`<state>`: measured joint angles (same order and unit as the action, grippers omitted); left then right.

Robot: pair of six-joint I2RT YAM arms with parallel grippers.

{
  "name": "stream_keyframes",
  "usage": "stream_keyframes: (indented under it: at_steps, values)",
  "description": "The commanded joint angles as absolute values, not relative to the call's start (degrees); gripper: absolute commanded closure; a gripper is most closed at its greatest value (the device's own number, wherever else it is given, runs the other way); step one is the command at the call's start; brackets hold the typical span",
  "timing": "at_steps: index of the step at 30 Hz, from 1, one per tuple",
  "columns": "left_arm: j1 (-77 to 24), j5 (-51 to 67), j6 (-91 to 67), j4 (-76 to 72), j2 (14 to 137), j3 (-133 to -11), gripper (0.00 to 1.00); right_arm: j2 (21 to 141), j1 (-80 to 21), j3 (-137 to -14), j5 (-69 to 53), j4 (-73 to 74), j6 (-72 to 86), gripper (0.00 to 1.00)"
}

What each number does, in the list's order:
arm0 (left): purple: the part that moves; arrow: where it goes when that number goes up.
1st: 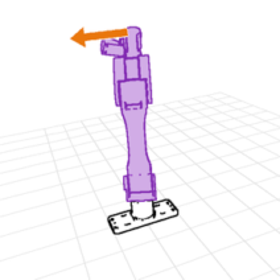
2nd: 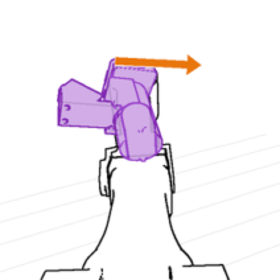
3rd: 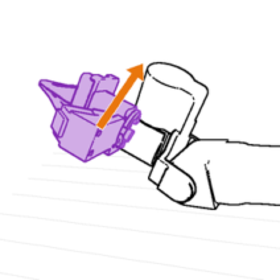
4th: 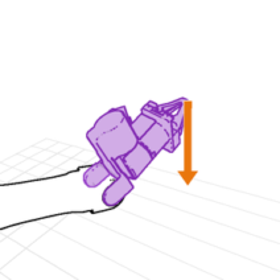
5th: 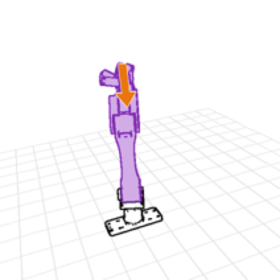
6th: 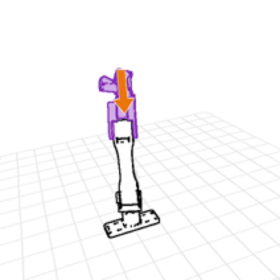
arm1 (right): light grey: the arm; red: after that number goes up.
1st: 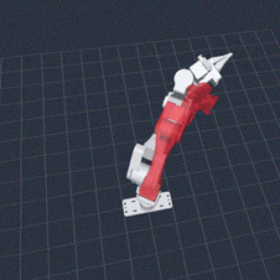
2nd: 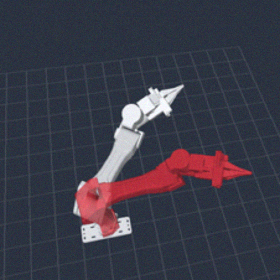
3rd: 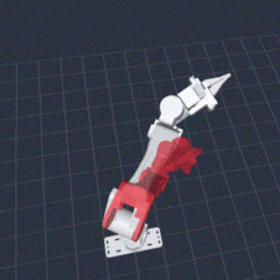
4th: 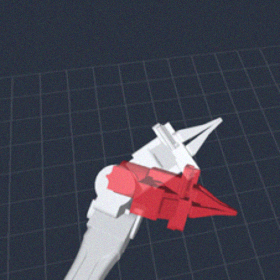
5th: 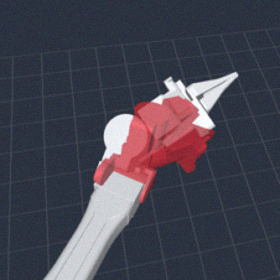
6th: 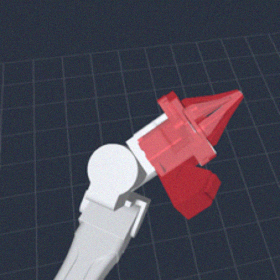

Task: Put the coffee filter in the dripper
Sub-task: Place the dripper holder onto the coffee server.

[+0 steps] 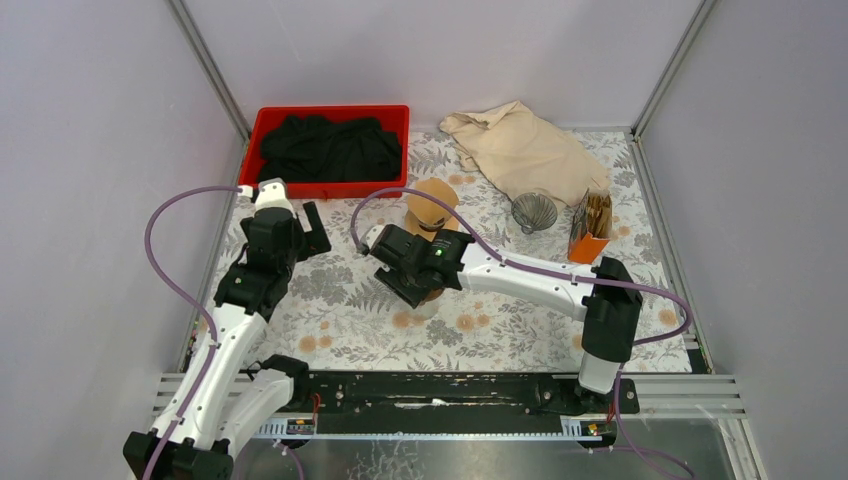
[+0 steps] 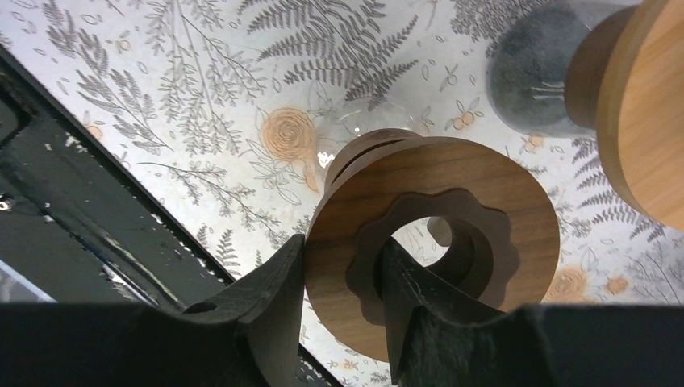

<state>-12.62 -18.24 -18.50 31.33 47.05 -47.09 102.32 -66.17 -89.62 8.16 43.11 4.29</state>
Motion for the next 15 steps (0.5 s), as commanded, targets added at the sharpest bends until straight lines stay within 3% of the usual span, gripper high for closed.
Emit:
stream_keyframes:
  at_steps: [1, 15]
  values:
    - [-12.0, -17.9, -19.0, 29.3, 47.2, -47.4, 0.00, 101.3, -66.5, -90.1, 12.7, 50.4, 4.2, 0.68]
    - [-11.6, -17.6, -19.0, 29.4, 47.1, -47.3, 0.00, 100.2, -66.5, -91.3, 12.9, 44.6, 3.0, 0.68]
